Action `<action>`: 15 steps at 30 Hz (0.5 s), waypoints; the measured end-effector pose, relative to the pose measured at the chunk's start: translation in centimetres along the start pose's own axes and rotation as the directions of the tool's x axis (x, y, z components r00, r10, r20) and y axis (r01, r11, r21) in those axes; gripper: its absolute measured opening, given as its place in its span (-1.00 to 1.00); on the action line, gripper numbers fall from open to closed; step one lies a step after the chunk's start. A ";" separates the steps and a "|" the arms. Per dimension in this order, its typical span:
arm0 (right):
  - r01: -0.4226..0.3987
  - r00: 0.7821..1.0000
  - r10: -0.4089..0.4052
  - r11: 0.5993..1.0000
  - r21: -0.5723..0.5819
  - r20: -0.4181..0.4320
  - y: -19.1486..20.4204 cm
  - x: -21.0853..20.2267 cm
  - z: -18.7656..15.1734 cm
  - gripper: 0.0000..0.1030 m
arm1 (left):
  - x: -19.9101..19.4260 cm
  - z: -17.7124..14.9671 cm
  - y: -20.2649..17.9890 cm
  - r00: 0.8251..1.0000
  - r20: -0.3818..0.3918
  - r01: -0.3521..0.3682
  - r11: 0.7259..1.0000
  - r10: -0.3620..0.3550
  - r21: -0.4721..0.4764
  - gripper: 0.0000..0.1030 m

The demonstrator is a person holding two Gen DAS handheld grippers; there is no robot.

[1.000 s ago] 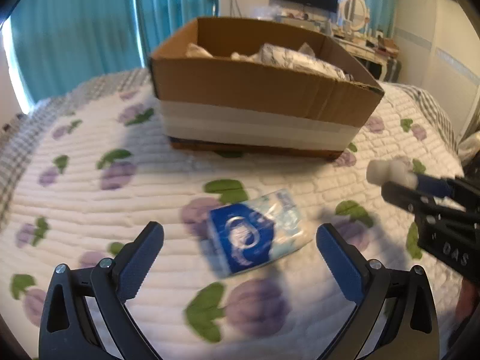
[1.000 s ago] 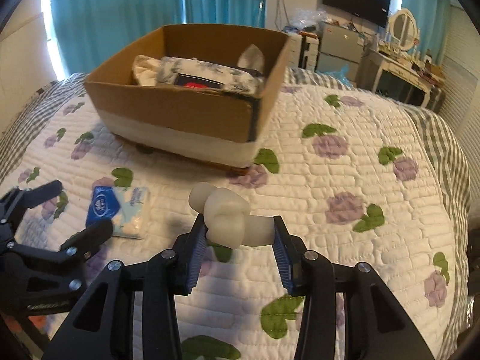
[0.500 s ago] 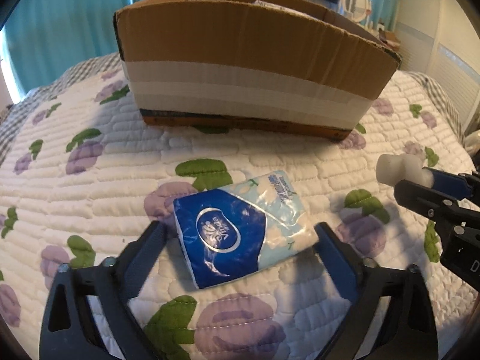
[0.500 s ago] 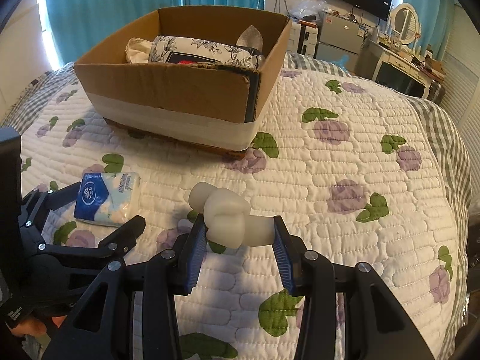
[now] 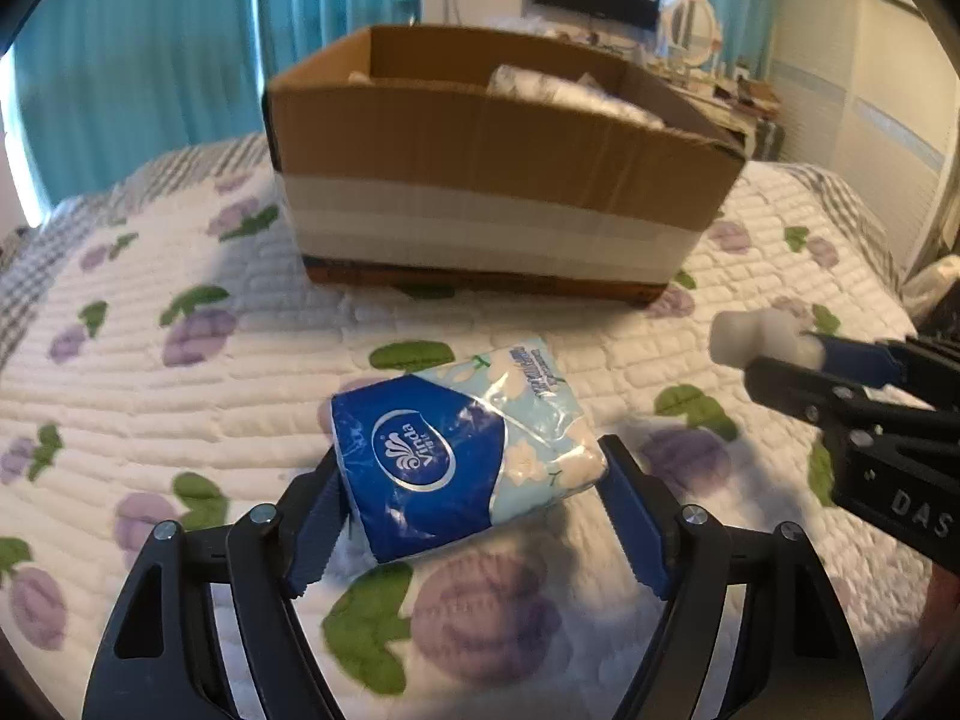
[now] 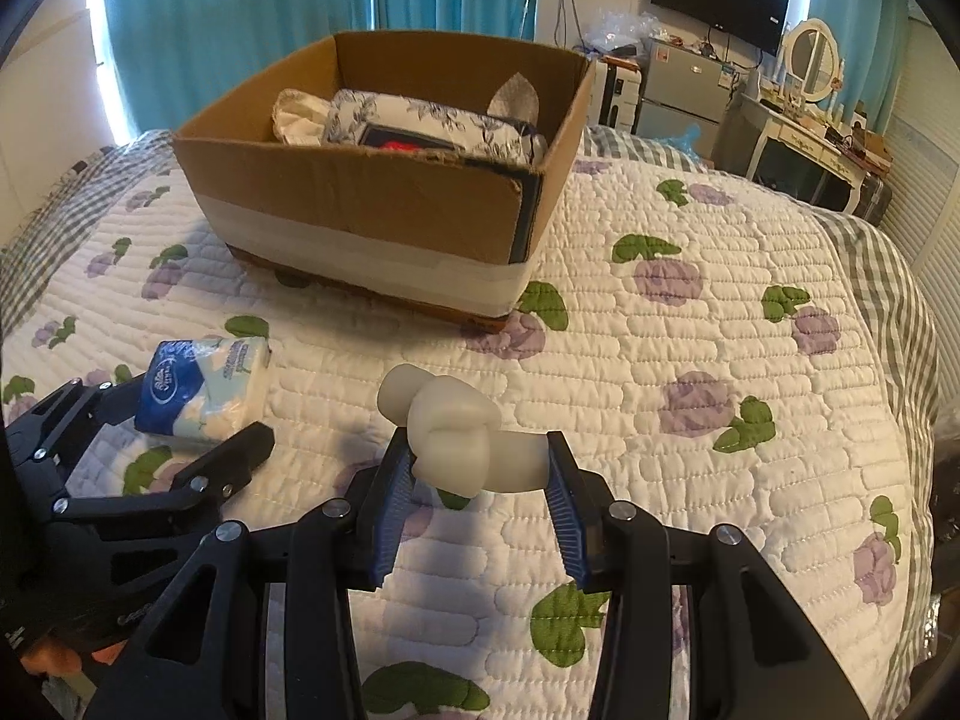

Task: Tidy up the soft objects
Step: 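Grasp the blue Vinda tissue pack with the left gripper while the right gripper holds the foam toy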

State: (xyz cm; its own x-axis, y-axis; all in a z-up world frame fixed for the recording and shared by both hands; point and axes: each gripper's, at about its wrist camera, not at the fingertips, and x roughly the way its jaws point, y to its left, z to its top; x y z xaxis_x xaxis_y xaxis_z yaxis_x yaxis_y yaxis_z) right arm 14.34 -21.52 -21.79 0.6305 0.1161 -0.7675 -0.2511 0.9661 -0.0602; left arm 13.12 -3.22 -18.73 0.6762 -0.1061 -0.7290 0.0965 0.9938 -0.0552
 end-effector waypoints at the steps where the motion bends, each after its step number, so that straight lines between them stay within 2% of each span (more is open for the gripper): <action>1: -0.003 1.000 0.003 1.000 0.001 0.008 0.1 -0.4 0.0 -0.19 | -0.4 0.1 0.0 1.000 0.003 -0.001 1.000 0.001 0.012 0.49; 7: -0.008 0.998 0.007 1.000 0.003 0.059 1.0 -3.4 0.1 -0.19 | -3.8 0.3 -0.1 0.998 0.045 -0.034 0.998 0.032 0.058 0.49; 15: 0.010 0.986 -0.004 0.999 -0.039 0.167 2.9 -9.1 1.5 -0.19 | -9.0 1.6 1.1 0.994 0.108 -0.032 0.999 0.029 0.024 0.49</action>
State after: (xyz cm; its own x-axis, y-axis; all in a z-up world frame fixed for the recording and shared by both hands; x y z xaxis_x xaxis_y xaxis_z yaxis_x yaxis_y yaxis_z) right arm 8.93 -19.40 -14.00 0.7455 0.1495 -0.6495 -0.2729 0.9576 -0.0929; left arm 8.31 -1.26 -11.17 0.7535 -0.0798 -0.6526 0.0925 0.9956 -0.0150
